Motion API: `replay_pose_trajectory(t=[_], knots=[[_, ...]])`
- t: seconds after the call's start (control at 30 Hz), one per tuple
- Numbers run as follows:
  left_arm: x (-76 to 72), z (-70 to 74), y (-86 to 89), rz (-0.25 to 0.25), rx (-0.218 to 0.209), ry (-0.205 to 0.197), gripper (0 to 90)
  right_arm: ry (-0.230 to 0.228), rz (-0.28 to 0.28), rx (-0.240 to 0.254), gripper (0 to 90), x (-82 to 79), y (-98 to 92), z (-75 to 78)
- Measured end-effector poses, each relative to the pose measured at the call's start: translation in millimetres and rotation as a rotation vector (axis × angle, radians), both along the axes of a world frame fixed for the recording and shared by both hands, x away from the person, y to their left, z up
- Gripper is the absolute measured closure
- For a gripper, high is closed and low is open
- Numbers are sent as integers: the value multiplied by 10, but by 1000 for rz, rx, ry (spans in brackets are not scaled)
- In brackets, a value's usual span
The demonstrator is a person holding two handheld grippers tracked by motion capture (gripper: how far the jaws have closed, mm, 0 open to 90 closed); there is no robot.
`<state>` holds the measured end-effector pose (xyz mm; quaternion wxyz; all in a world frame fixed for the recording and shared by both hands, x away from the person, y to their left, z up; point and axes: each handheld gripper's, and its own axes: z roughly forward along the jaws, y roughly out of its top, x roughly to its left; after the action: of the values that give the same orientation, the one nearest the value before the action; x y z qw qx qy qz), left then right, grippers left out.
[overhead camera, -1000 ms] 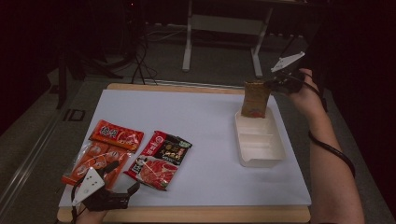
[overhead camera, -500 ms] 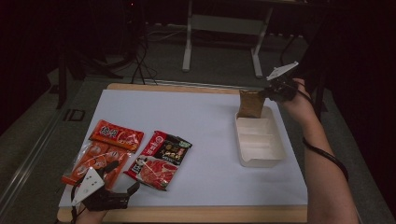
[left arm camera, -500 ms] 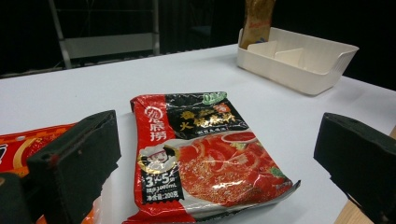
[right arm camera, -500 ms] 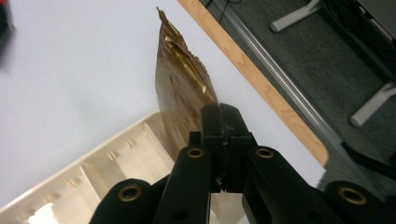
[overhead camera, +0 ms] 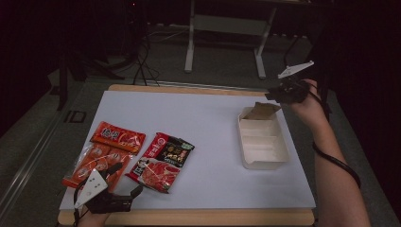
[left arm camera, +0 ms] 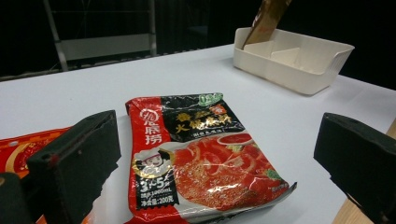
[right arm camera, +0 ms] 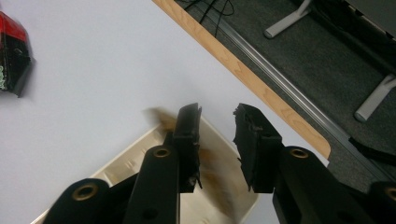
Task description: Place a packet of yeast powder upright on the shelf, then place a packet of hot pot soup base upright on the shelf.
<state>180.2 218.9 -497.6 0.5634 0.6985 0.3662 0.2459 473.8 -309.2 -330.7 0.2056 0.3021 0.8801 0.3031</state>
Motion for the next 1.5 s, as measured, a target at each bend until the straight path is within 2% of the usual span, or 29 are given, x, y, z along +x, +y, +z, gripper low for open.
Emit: replay_pose_trajectory(t=[0.2, 0.4, 0.5, 0.67, 0.7, 0.77, 0.83, 0.87, 0.97, 1.1, 1.17, 1.2, 1.33, 1.37, 1.5], knots=[[5, 7, -15, -7, 6, -1, 10, -21, 11, 55, 641, -135, 29, 65], [10, 17, -28, -14, 6, -3, 11, -36, 50, 149, 540, -323, 142, 131], [16, 21, -38, -17, 16, 5, 11, -41, 83, 208, 407, -481, 233, 115], [23, 45, -62, -30, 28, 1, 11, -63, 62, 244, 159, -694, 371, 35], [21, 53, -67, -33, 28, -1, 11, -63, 47, 252, 132, -736, 402, 12], [17, 72, -82, -38, 22, -18, 11, -49, 56, 292, 121, -823, 446, -31], [19, 96, -95, -45, 16, 3, 11, -61, 61, 312, 111, -912, 487, -72], [19, 96, -95, -45, 16, 3, 11, -61, 61, 312, 111, -912, 487, -72], [10, 113, -122, -70, 24, 1, 11, -58, 105, 353, 138, -1048, 532, -137], [-2, 143, -177, -105, 38, 28, 11, -66, 137, 355, 150, -1228, 576, -199], [1, 164, -198, -112, 50, 44, 11, -50, 160, 383, 176, -1333, 581, -244], [5, 174, -205, -114, 54, 51, 11, -57, 172, 390, 178, -1385, 581, -271], [24, 233, -200, -122, 33, 78, 11, -88, 218, 383, 151, -1577, 579, -370], [29, 249, -195, -123, 30, 80, 11, -99, 209, 377, 147, -1663, 569, -416], [66, 294, -182, -121, 32, 84, 11, -99, 194, 404, 154, -1786, 532, -505]])
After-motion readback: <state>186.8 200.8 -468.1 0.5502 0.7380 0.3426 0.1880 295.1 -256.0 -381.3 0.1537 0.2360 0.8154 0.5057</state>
